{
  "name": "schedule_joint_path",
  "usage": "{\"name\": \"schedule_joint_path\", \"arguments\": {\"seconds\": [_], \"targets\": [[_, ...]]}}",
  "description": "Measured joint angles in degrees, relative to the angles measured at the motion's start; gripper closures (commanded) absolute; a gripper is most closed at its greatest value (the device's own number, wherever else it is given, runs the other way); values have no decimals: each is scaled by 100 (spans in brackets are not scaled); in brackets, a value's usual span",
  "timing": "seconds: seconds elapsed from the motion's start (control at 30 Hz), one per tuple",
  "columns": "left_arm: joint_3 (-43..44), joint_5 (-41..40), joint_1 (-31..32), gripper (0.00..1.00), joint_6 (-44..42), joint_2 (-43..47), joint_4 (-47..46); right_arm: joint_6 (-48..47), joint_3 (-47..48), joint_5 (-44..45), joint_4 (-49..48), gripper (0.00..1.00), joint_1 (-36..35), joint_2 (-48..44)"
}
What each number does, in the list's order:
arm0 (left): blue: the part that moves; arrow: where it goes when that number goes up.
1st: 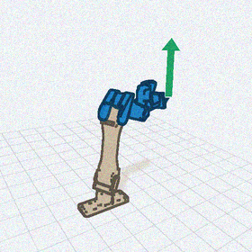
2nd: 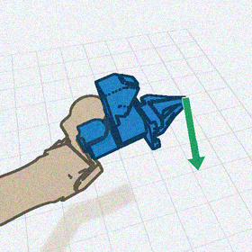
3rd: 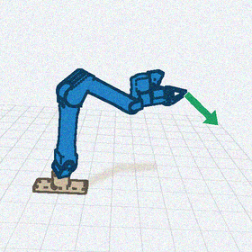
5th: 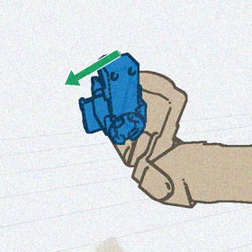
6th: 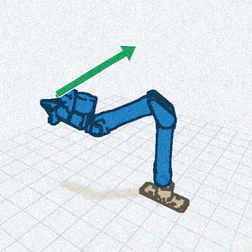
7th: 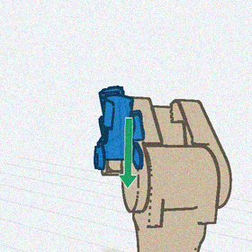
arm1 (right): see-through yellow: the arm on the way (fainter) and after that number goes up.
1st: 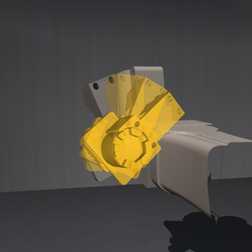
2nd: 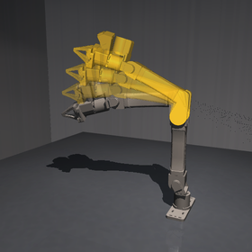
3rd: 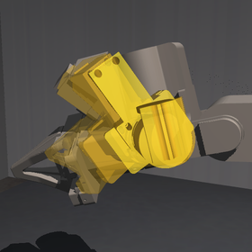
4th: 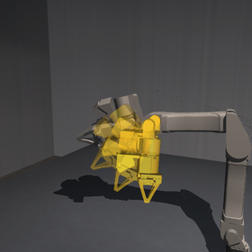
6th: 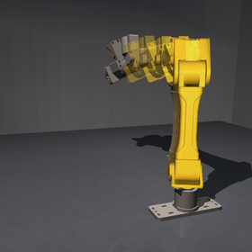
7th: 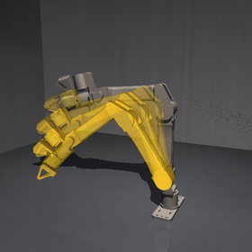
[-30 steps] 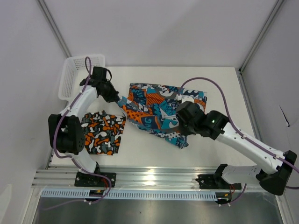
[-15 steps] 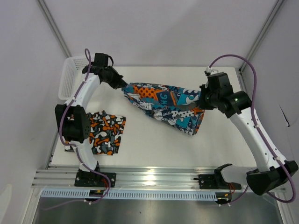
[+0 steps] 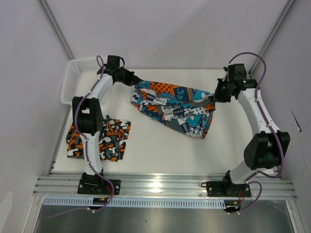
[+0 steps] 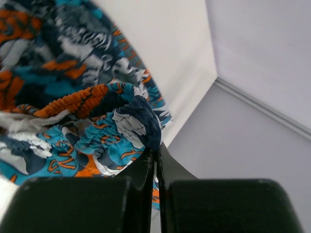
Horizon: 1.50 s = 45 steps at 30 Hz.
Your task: Fold and stack the shorts
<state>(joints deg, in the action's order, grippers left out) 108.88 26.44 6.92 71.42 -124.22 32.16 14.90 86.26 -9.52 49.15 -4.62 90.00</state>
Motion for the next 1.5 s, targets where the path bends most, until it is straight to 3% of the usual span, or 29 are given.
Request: {"name": "schedule_joint_path", "arguments": {"seconds": [0.1, 0.17, 0.2, 0.23, 0.27, 0.3, 0.33, 0.37, 0.4, 0.43, 0.57, 0.7, 0.9, 1.07, 1.27, 1.37, 1.47, 1.5], "targets": [[240, 74, 15, 87, 302, -387, -483, 0, 216, -173, -254, 100, 278, 494], [411, 76, 15, 72, 479, -656, -807, 2, 358, -251, -389, 100, 455, 839], [459, 81, 15, 65, 584, -789, -1027, 4, 424, -293, -481, 100, 560, 1049], [476, 85, 15, 47, 680, -905, -1246, 7, 481, -330, -566, 100, 664, 1268], [483, 94, 15, 38, 800, -1016, -1484, 15, 542, -365, -664, 98, 754, 1488], [492, 107, 15, 29, 929, -1137, -1718, 46, 590, -398, -767, 92, 824, 1696], [494, 125, 15, 10, 1016, -1257, -1934, 79, 667, -433, -844, 81, 898, 1952], [498, 138, 15, 4, 1088, -1370, -2142, 133, 785, -457, -903, 53, 960, 2221], [507, 144, 15, 1, 1200, -1458, -2264, 208, 905, -468, -994, 43, 1010, 2481], [514, 164, 15, 1, 1268, -1576, -2415, 216, 1010, -476, -1110, 35, 1045, 2734], [601, 251, 7, 1, 1257, -1779, -2627, 323, 1593, -511, -1180, 27, 1084, 3541], [560, 339, -24, 1, 986, -1705, -2763, 378, 1696, -501, -1263, 29, 1067, 3587], [-586, 376, -133, 1, 142, -767, -2868, 697, 715, -1165, -1991, 42, 933, 2638], [-1480, 444, -186, 1, -570, 142, -2988, 1268, 511, -2328, -2994, 36, 409, 2352], [-2330, 483, -186, 1, -1228, 848, -3001, 2096, 525, -3289, -4288, 34, -632, 2929], [-2688, 468, -186, 1, -1508, 1073, -2931, 2726, 525, -3659, -5112, 40, -1016, 3565], [-3034, 448, -186, 1, -1698, 1274, -2872, 3471, 514, -3963, -5978, 56, -1172, 4271], [-3189, 424, -186, 1, -1753, 1366, -2898, 3665, 466, -4011, -6194, 58, -1180, 4463]]}}
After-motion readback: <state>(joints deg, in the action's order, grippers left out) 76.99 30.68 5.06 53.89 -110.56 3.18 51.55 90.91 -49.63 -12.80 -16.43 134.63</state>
